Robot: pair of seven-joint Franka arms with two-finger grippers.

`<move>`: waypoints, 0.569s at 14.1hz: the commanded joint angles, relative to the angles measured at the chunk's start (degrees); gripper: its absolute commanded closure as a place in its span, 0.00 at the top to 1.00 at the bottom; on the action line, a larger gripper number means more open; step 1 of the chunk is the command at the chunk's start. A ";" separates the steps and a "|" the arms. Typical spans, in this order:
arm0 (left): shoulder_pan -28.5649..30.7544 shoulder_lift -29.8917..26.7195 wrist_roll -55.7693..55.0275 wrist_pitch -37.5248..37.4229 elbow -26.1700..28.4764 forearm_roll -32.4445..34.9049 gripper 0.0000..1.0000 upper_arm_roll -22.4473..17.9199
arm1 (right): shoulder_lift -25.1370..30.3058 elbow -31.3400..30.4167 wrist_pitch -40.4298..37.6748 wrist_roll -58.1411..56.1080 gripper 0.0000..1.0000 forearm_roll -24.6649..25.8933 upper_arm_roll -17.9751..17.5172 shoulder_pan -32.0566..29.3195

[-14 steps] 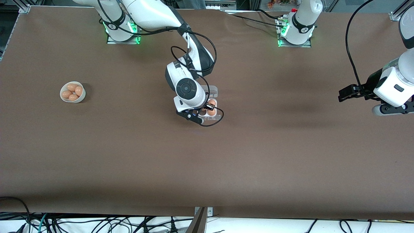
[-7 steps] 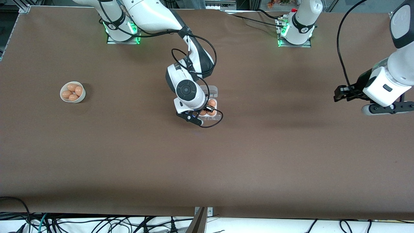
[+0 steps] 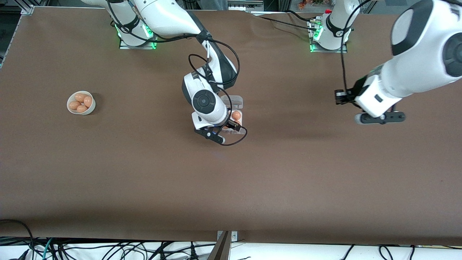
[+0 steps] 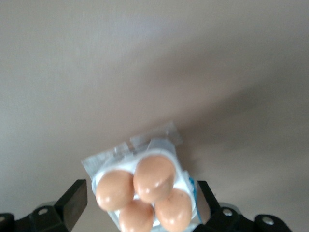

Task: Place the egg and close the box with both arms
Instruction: 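Withdraw the right gripper while the left gripper reaches the carton lid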

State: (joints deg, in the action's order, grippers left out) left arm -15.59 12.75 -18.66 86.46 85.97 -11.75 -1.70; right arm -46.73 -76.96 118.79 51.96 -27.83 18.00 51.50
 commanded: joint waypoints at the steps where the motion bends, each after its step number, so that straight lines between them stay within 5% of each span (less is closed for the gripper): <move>1: -4.18 2.53 -5.66 -0.85 -0.97 -3.79 0.08 -0.59 | 2.60 0.41 -3.11 -0.27 1.00 -0.39 -0.51 -4.20; 3: -7.68 5.25 -9.89 -0.68 -0.98 -6.87 0.00 -0.59 | 4.00 0.32 -4.70 -1.15 1.00 0.23 1.41 -4.66; 8: -14.37 12.28 -14.47 -0.33 -1.15 -13.90 0.00 -0.59 | 5.50 0.15 -13.47 -10.00 1.00 1.20 11.24 -5.01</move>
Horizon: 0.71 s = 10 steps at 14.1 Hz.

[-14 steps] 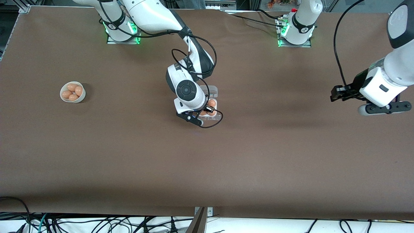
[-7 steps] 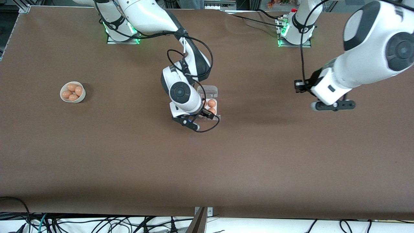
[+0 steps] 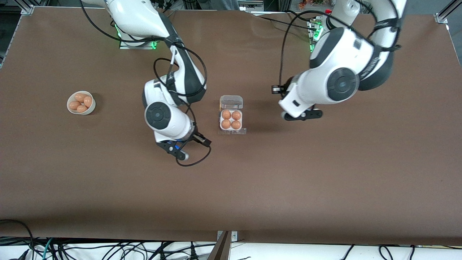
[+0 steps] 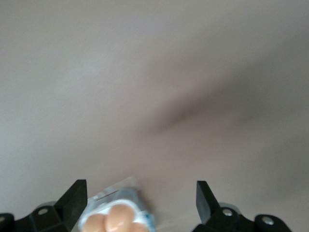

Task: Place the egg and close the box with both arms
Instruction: 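Withdraw the right gripper while the left gripper reaches the carton lid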

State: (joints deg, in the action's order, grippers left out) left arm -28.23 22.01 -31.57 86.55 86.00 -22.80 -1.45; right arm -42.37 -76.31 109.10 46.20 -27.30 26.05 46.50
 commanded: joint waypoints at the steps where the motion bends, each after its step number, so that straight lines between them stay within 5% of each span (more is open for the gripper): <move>1: -3.22 4.69 -2.26 -0.41 -1.18 -3.22 0.00 -0.83 | 1.15 -0.77 -4.77 -6.80 1.00 0.67 4.17 -0.01; 3: -6.64 7.94 -3.58 -0.15 -1.27 -3.39 0.00 -0.83 | 3.50 -2.52 -5.13 -12.77 1.00 2.06 3.66 -3.85; 5: -9.55 11.11 -6.56 2.65 -1.27 -4.79 0.00 -0.83 | 8.24 -6.64 -4.78 -17.09 1.00 6.09 -0.45 -9.47; 8: -12.54 14.02 -8.95 5.91 -1.27 -4.98 0.00 -0.83 | 18.52 -16.11 -1.10 -23.42 1.00 23.02 -13.53 -21.86; 10: -14.47 15.51 -9.04 6.09 -1.27 -5.07 0.00 -0.83 | 25.63 -22.45 2.16 -26.94 1.00 29.21 -20.49 -29.68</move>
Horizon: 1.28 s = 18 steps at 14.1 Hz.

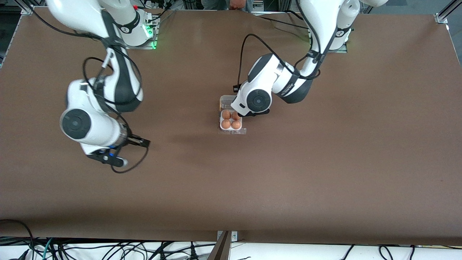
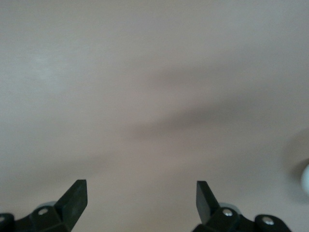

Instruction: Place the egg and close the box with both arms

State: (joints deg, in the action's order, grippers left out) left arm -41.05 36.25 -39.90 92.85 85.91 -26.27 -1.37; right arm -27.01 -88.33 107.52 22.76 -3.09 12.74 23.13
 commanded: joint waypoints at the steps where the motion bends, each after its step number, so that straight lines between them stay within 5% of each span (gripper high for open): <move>1: -2.28 1.89 -0.79 0.40 -1.18 -1.59 0.00 -0.91 | 13.71 -12.89 4.45 -4.91 1.00 5.37 -9.29 -10.09; 3: -2.81 2.77 -2.63 4.08 -1.18 -1.59 0.00 -0.82 | 21.09 -17.38 5.16 -8.25 1.00 5.37 -13.16 -16.69; 6: -2.72 2.95 -3.34 9.27 -1.70 -1.50 0.00 -1.00 | 28.40 -16.79 -1.49 -9.31 1.00 5.11 -13.44 -19.26; 13: 3.95 2.95 -4.04 11.31 -11.98 -0.71 0.00 -1.70 | 29.30 -4.05 -16.28 -11.69 1.00 5.55 -11.24 -19.88; 15: 4.31 2.16 -4.04 10.52 -12.34 0.51 0.09 -3.97 | 29.30 -3.69 -16.29 -12.21 1.00 5.63 -11.24 -20.93; 17: 4.48 0.06 -3.17 8.33 -12.69 2.10 0.38 -10.20 | 29.12 -4.21 -15.68 -14.32 1.00 4.85 -11.33 -21.73; 18: 4.57 -1.08 -1.68 8.06 -12.70 2.80 0.62 -13.01 | 28.69 -4.21 -15.32 -14.50 1.00 4.58 -11.33 -21.99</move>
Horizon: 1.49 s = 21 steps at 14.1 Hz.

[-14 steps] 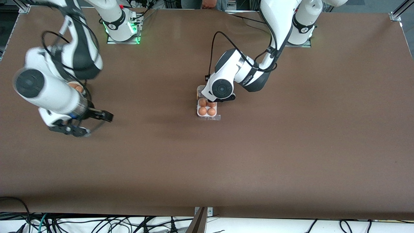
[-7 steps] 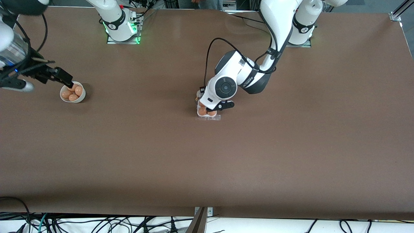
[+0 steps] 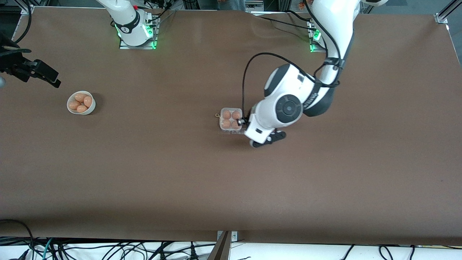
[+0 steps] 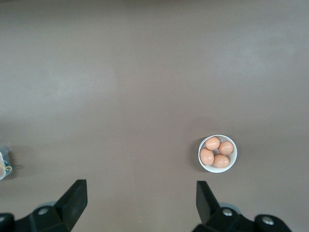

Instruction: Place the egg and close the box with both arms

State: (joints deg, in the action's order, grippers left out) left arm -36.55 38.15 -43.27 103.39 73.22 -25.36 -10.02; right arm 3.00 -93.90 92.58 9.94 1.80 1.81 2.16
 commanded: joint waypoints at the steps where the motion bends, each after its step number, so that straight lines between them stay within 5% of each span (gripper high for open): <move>1: 0.16 -3.96 4.31 -2.49 -0.70 2.24 0.77 -7.35 | -1.50 1.35 -0.21 -1.77 1.00 -0.31 -0.40 -1.37; 2: 0.25 -4.84 7.38 -2.84 -3.49 2.33 0.93 -10.60 | -1.76 1.52 -0.21 -1.77 1.00 -0.22 -0.49 -1.11; 3: 0.60 -4.93 8.54 -3.89 -5.52 2.33 0.98 -13.59 | -2.29 1.78 -0.21 -1.68 1.00 0.04 -0.57 -0.76; 7: 0.87 -5.02 9.26 -8.99 -8.96 2.33 1.00 -23.44 | -2.82 1.79 0.05 -1.68 1.00 -0.31 -0.66 -0.67; 10: 4.18 -8.08 9.69 -11.36 -9.32 3.64 1.00 -24.79 | -2.82 1.79 -0.04 -1.68 1.00 -0.40 -0.75 -0.67; 12: 9.62 -10.19 14.41 -13.39 -9.06 6.18 1.00 -20.59 | -2.82 1.79 -0.04 -1.68 1.00 -0.31 -0.84 -0.58; 15: 22.71 -15.99 28.55 -14.36 -3.90 25.02 1.00 -2.35 | -2.82 1.79 -0.04 -1.68 1.00 -0.31 -0.84 -0.58; 17: 29.49 -20.29 31.31 -12.62 3.73 31.06 1.00 6.48 | -2.82 1.79 -0.12 -1.68 1.00 -0.31 -0.84 -0.58; 21: 32.67 -28.47 34.73 -5.66 15.36 28.36 1.00 6.77 | -2.82 1.79 -0.21 -1.59 1.00 -0.31 -0.84 -0.67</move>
State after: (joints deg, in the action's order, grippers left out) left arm -6.07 16.66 -11.72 95.11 80.10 3.60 -4.33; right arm 0.58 -93.53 93.03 8.97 1.77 1.19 1.77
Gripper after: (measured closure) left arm 0.000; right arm 0.000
